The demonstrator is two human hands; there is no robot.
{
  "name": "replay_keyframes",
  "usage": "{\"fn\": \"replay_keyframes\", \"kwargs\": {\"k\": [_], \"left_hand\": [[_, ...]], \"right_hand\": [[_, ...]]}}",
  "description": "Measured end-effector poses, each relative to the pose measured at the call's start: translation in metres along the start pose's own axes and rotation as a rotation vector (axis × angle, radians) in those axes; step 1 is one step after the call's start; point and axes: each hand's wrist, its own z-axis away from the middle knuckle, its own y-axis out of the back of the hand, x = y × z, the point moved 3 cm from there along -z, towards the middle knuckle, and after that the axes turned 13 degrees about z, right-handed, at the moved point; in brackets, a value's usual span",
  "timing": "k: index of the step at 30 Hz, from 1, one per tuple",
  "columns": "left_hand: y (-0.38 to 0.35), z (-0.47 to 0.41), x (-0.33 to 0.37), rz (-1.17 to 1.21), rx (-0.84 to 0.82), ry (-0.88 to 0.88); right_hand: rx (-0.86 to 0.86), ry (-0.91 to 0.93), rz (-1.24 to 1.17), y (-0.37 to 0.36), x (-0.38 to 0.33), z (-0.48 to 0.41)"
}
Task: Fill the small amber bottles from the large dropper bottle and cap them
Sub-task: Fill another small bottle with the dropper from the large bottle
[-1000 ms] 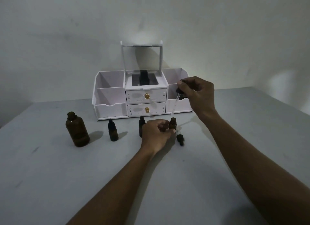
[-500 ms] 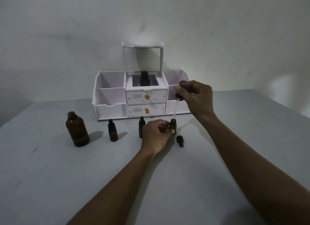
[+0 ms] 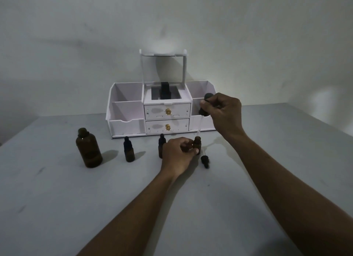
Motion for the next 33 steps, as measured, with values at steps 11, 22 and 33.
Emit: {"fn": "replay_keyframes", "kwargs": {"k": [11,22,33], "left_hand": [[0.002,0.002,0.002,0.017,-0.02,0.036],[0.062,0.047,0.035,0.075,-0.214,0.164],[0.248,0.071,0.016,0.028,0.541,-0.068]], "right_hand": [[0.03,0.019,0.005,0.005,-0.004,0.001],[0.076,0.124,-0.116,-0.001,-0.065,-0.004],[-0.173,0.13,-0.407,-0.09,-0.158,0.012]]}}
